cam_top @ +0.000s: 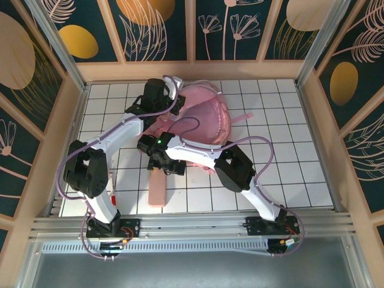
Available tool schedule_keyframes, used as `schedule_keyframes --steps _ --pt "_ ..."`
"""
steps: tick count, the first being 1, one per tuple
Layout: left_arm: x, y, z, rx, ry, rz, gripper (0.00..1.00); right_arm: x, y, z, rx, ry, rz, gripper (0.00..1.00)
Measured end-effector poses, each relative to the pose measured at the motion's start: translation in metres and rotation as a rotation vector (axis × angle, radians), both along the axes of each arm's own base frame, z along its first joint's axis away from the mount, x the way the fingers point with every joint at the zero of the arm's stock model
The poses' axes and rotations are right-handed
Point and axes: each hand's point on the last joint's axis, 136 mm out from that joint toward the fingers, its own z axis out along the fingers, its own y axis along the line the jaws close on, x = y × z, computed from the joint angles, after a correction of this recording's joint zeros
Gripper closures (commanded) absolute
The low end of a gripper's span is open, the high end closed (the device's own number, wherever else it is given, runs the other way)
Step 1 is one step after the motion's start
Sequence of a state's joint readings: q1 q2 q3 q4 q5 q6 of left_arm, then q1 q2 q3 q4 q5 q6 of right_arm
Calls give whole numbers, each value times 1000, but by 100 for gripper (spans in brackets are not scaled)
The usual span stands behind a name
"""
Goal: Pack the student bag
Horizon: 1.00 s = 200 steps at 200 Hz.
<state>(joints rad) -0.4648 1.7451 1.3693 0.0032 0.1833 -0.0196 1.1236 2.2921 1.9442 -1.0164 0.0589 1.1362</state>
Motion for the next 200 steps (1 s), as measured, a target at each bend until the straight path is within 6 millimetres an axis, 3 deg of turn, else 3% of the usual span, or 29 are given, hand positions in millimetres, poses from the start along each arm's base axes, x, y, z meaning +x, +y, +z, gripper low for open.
schedule_keyframes --steps 39,83,155,200 --pt "4 -4 -9 -3 15 -14 100 1 0 1 2 -7 8 1" --pt "7 -4 -6 -8 4 -12 100 -8 1 4 58 -44 88 2" --pt "7 -3 -6 -5 1 -12 100 -28 25 15 134 -93 262 1" --pt "7 -3 -6 -5 1 -12 100 -27 23 13 90 -79 270 1"
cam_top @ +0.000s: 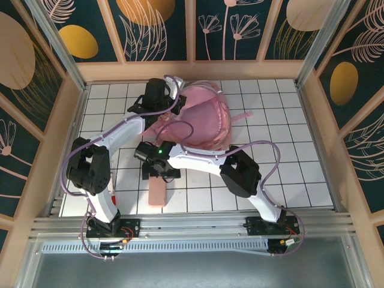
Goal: Pack the student bag
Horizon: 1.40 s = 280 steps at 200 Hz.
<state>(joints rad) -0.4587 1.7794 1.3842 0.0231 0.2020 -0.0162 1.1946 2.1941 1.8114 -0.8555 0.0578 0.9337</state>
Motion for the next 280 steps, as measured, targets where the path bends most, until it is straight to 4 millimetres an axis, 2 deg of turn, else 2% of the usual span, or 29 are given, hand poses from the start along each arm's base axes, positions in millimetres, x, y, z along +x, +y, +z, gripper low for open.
schedule_keyframes --steps 21,108,154,177,203,229,261,280 --pt "0 0 0 0 0 0 100 -1 -4 -13 -41 16 9 1" --pt "0 1 2 5 -7 -2 100 4 15 -8 -29 10 80 1" --pt "-1 2 3 17 -16 -5 100 1 15 -8 -23 29 60 1" --pt "-1 2 3 23 -19 -8 100 0 12 -18 -57 44 62 4" --pt "-1 2 3 29 -23 -12 100 -1 1 -38 -128 49 72 14" --pt "-5 4 6 33 -30 -15 100 0 -4 -36 -133 36 71 32" --pt "-12 9 11 37 -39 -12 100 0 -8 -34 -131 14 53 39" --pt "-13 10 10 36 -34 -15 100 0 -20 -33 -146 3 16 47"
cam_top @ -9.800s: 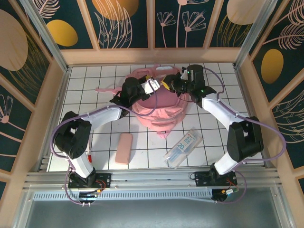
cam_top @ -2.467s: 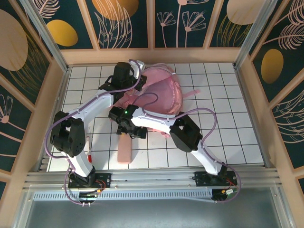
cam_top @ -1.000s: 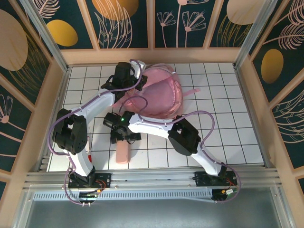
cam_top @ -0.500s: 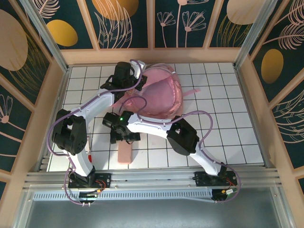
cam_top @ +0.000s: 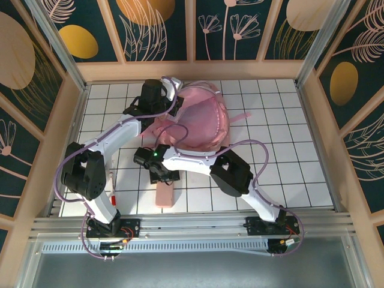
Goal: Pack the student bag
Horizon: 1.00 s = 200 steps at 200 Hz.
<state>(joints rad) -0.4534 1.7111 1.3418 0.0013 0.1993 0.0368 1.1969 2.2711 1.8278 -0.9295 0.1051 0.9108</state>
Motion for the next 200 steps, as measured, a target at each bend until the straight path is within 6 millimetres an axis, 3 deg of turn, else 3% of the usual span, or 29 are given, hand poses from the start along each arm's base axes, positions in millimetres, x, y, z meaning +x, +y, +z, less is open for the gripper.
schedule_keyframes --steps 16,43,78,114,137,165,184,200 --pt "-1 0 -1 1 6 -2 100 -3 -19 4 -6 -11 -42 50" --pt "-1 -1 -1 -2 8 -8 100 -6 -66 14 5 -15 -144 50" --pt "-3 -2 0 -12 14 -22 100 15 -116 54 174 -35 -352 50" --pt "-13 -7 -2 -33 32 -64 100 80 -143 118 460 -130 -571 50" --pt "-20 -8 -1 -53 50 -87 100 128 -162 139 572 -208 -694 50" --pt "-29 -6 4 -79 66 -97 100 175 -184 137 630 -268 -836 49" --pt "-34 -6 7 -109 85 -93 100 204 -195 118 603 -314 -902 49" --pt "-38 -7 7 -140 111 -88 100 229 -191 101 578 -335 -922 46"
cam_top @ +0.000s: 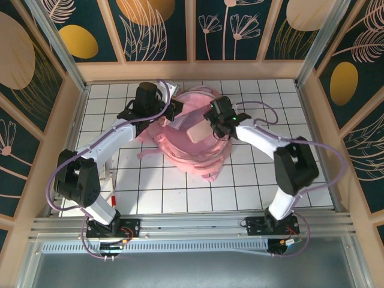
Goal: Pack the student bag
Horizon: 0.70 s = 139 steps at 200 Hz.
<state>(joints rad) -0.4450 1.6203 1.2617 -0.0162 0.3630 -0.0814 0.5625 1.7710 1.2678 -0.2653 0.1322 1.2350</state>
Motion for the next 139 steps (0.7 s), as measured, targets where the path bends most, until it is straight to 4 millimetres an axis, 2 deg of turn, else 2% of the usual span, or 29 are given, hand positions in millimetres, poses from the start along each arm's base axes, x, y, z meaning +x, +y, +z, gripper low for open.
schedule_keyframes --steps 14,23,47,58,66,81,114,127,139 --pt "-2 -2 -2 -30 24 5 100 20 13 -10 6 -12 0 31" --pt "-3 -3 -2 -50 41 6 100 31 23 -15 19 -27 4 27" --pt "-2 -5 1 -96 68 27 100 35 35 -20 53 -32 19 13" --pt "-2 -5 2 -110 78 34 94 34 36 -18 60 -33 25 12" --pt "-2 -6 2 -118 87 35 85 34 36 -14 72 -33 31 10" --pt "-2 -8 5 -128 93 25 70 24 32 -5 107 -30 54 9" --pt "-10 -17 30 -161 65 -21 57 -10 3 30 182 -55 112 9" --pt "-17 -15 40 -163 49 -30 50 -27 -7 45 183 -85 152 9" --pt "-25 -9 48 -168 37 -34 48 -45 -14 54 163 -105 189 10"
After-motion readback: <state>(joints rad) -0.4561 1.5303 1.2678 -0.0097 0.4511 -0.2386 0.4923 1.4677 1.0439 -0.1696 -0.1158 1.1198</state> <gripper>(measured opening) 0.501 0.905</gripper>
